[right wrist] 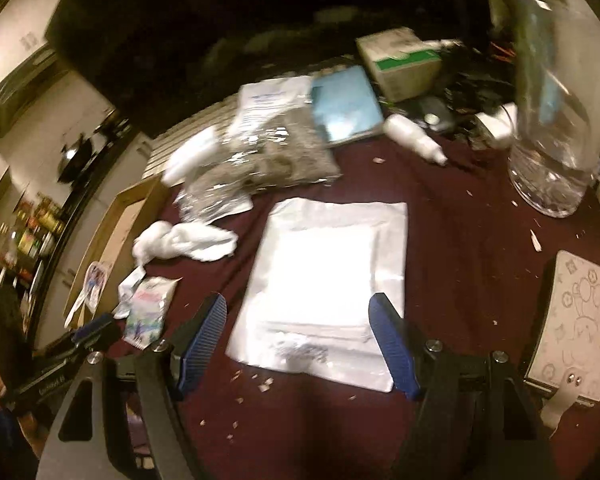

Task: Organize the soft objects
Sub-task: 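Grasp the printed snack packet with left tool while right tool grasps the gauze package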

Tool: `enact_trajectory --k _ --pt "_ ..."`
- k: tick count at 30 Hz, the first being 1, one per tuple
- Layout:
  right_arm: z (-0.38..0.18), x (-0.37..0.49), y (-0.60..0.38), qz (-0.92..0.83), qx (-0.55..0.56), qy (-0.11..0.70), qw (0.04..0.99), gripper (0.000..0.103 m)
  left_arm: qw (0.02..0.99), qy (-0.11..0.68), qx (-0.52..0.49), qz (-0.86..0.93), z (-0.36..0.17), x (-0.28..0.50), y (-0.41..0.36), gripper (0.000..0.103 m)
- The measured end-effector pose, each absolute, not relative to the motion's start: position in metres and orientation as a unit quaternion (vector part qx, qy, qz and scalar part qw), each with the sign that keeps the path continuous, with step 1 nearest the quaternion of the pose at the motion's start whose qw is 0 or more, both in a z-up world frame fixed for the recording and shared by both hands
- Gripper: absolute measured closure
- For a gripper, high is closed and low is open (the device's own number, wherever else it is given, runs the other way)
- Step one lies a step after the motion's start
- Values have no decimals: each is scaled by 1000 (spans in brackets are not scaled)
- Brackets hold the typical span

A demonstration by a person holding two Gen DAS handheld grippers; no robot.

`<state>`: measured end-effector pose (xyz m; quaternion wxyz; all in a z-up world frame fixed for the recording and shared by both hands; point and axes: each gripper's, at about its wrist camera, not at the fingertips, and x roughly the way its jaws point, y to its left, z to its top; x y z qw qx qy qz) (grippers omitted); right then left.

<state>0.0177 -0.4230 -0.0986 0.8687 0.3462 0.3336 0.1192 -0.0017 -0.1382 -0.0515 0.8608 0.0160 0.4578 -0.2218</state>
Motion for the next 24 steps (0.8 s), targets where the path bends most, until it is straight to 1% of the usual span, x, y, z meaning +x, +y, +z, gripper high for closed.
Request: enact_trajectory --k 4,6,7,8,12,16,18,19,20,21,23,24 --pt "-107 33 -420 98 336 359 865 29 859 466 33 -208 -59 10 -144 49" --pt "-109 41 -416 93 329 369 864 28 856 472 28 -208 -62 15 -144 49" --pt "-109 43 -414 87 325 371 866 25 855 475 26 -209 -64 16 -145 49" --pt "-107 46 -411 83 318 370 869 22 852 479 27 -208 -66 18 -146 49" --pt "-100 57 -391 59 268 381 883 21 846 490 39 -208 -76 22 -153 49" --pt "-98 63 -377 30 218 385 896 19 849 485 54 -201 -78 28 -160 49" --pt "-99 62 -378 24 219 381 898 20 850 485 54 -199 -78 31 -161 49" --pt "-100 61 -378 24 217 380 899 21 851 483 58 -199 -77 31 -161 56" --pt "-101 60 -379 24 214 380 900 23 855 475 68 -195 -76 28 -161 66" --pt "-101 58 -379 24 212 379 901 25 858 471 69 -195 -75 27 -161 68" --pt "-101 52 -376 21 205 377 903 35 857 468 63 -205 -74 22 -159 75" --pt "-100 50 -373 18 196 374 906 37 855 469 60 -212 -74 19 -158 77"
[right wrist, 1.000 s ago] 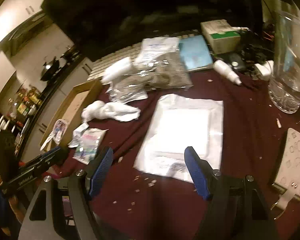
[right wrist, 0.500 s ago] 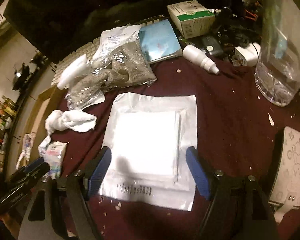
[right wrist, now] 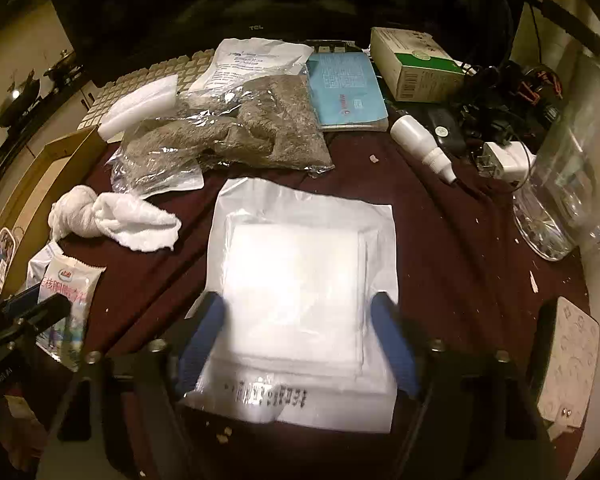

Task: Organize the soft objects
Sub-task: 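Grasp the printed snack packet with left tool while right tool grasps the gauze package, then carry the snack packet with left tool while right tool carries the gauze package to the tray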

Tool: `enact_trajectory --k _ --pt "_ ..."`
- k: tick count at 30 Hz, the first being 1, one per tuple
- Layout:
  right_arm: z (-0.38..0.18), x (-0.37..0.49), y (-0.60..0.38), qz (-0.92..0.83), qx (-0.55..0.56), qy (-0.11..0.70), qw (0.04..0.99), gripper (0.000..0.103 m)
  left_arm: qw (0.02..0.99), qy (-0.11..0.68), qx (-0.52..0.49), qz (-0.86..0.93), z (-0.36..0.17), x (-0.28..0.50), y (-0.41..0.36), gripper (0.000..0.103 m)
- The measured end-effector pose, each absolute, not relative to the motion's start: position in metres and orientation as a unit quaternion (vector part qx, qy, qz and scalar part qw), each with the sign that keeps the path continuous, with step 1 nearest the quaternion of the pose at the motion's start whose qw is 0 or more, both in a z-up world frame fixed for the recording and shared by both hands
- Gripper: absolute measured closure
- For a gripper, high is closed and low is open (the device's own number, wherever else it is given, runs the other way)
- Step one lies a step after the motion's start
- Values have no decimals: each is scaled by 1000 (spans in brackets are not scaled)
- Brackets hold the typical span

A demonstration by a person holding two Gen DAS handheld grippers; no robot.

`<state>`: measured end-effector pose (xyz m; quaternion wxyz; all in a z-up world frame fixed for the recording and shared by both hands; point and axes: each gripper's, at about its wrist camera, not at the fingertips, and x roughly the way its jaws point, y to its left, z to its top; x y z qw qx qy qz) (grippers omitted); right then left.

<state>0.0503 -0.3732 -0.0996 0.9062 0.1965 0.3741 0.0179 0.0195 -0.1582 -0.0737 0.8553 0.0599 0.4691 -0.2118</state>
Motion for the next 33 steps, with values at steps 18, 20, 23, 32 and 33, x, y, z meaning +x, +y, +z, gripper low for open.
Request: enact_trajectory --k 18,20,23,32,33 --pt "-85 6 -401 51 266 321 907 73 836 462 -69 -286 -60 0 -130 92" --pt "-91 1 -395 65 270 333 901 73 834 462 -77 -292 -60 -3 -129 93" --pt "-94 -11 -383 83 273 331 900 73 828 467 -95 -296 -63 -4 -123 93" --pt "-37 0 -349 166 251 267 916 73 842 436 -136 -288 -22 -2 -86 94" --pt "-29 5 -344 177 247 259 917 73 850 424 -138 -280 -11 -1 -77 94"
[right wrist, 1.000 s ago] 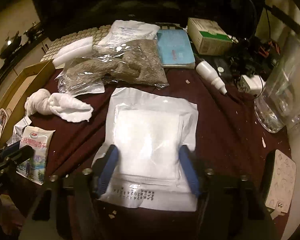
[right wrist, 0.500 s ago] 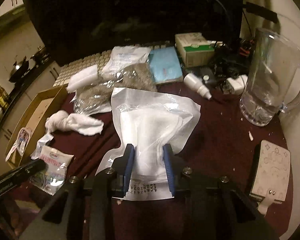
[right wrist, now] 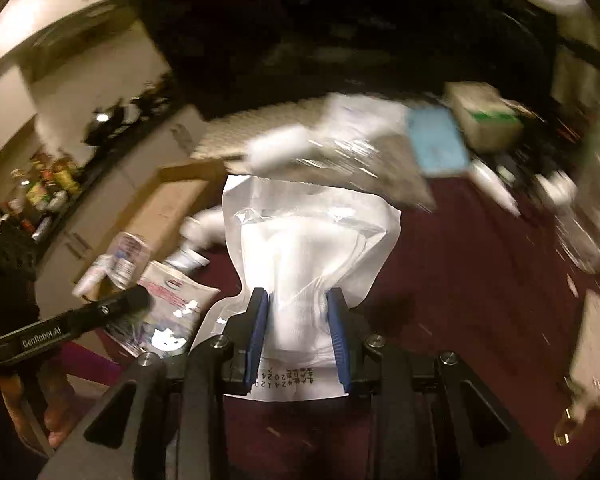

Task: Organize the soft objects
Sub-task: 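Carry the snack packet with left tool while right tool carries the gauze package to the tray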

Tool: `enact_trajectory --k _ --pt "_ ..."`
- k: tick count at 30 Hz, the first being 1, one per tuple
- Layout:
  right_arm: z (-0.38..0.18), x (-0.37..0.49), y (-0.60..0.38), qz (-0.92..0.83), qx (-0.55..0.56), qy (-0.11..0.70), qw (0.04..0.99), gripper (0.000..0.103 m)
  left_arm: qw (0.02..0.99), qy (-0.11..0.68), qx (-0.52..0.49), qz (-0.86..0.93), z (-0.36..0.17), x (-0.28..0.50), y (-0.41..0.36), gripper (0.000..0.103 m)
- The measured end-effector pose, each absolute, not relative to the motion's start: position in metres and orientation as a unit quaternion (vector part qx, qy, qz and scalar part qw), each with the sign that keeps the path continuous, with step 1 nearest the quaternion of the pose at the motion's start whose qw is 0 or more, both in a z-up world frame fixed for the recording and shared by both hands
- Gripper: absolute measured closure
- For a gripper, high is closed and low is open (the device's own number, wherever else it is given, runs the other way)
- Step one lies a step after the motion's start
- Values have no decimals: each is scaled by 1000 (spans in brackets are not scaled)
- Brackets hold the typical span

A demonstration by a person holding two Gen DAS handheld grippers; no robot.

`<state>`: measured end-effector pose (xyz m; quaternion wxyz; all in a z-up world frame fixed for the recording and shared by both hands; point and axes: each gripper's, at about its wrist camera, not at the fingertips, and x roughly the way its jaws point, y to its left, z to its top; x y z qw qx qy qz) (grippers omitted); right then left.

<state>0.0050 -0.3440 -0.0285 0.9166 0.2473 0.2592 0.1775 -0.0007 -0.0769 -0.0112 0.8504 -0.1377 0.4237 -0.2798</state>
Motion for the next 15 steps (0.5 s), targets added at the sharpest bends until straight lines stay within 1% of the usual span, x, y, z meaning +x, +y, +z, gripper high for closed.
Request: enact_trajectory --k 4,8,12,15 --pt "10 28 -308 230 217 233 919 73 876 389 -152 -239 21 12 -37 94" --pt "39 69 -257 287 197 233 908 73 899 358 -172 -184 40 41 8 94" --pt "56 112 -203 328 189 255 890 73 905 359 -180 -140 34 84 40 94" --pt "53 139 -170 333 179 281 882 73 902 385 -163 -108 14 116 53 94"
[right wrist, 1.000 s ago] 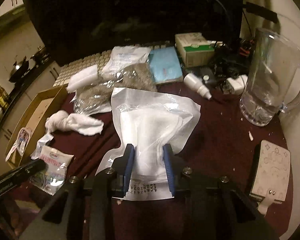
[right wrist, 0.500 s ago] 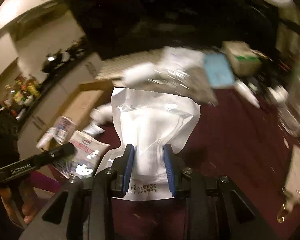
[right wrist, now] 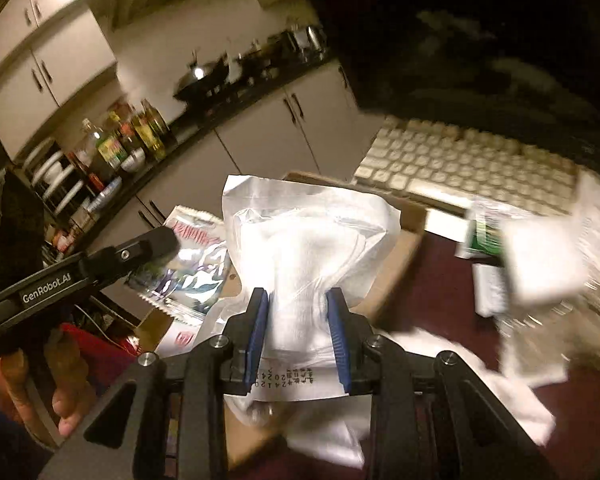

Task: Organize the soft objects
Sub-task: 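Carry the snack packet with left tool while right tool carries the gauze package to the tray, then open both tools over the tray and pull them back to the table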

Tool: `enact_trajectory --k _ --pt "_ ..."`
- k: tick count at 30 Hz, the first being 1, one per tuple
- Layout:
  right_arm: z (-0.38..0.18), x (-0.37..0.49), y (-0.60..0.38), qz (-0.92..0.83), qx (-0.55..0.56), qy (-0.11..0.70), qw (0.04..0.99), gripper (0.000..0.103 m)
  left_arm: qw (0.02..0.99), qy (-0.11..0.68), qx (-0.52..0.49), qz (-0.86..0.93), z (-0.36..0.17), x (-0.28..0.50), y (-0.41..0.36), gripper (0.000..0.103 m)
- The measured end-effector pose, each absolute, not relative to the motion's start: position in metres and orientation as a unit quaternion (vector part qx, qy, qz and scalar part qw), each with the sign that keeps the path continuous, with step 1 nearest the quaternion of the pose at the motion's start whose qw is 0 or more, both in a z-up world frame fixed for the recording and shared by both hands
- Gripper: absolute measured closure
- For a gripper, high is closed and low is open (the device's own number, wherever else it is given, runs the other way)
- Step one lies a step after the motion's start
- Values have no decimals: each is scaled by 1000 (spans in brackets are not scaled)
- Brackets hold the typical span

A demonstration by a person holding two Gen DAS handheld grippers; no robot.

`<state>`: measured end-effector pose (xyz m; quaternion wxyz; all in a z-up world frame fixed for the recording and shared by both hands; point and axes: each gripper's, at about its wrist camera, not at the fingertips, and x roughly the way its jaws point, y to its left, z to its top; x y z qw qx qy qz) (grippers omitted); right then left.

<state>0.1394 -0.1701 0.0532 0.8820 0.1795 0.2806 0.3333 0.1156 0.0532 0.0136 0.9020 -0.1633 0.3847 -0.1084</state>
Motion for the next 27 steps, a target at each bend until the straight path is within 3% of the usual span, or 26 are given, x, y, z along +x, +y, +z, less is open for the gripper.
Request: enact_trajectory --k 9,13,15,16,17,19,21,23,27 --pt "28 169 -130 320 162 332 872 65 873 467 -118 -74 -43 142 52 94" --pt "28 164 -146 342 203 332 855 34 861 489 -122 -74 -54 136 50 90" --pt "31 153 -159 364 221 322 846 34 864 477 -141 -75 -49 128 51 90" --pt "32 146 -166 371 228 313 844 34 868 470 -146 -72 -45 125 49 81" --pt "32 141 -172 374 231 307 844 34 873 460 -147 -70 -42 120 48 62" --pt "30 129 -185 378 239 298 843 34 888 445 -112 -43 -39 113 39 37" --pt "24 122 -198 380 253 297 839 34 880 472 -41 -20 -48 115 22 35" --pt "15 115 -212 375 270 302 834 34 872 488 -41 -22 -52 113 18 35" --pt "3 95 -242 358 288 288 840 34 903 423 -73 -9 -26 87 22 35"
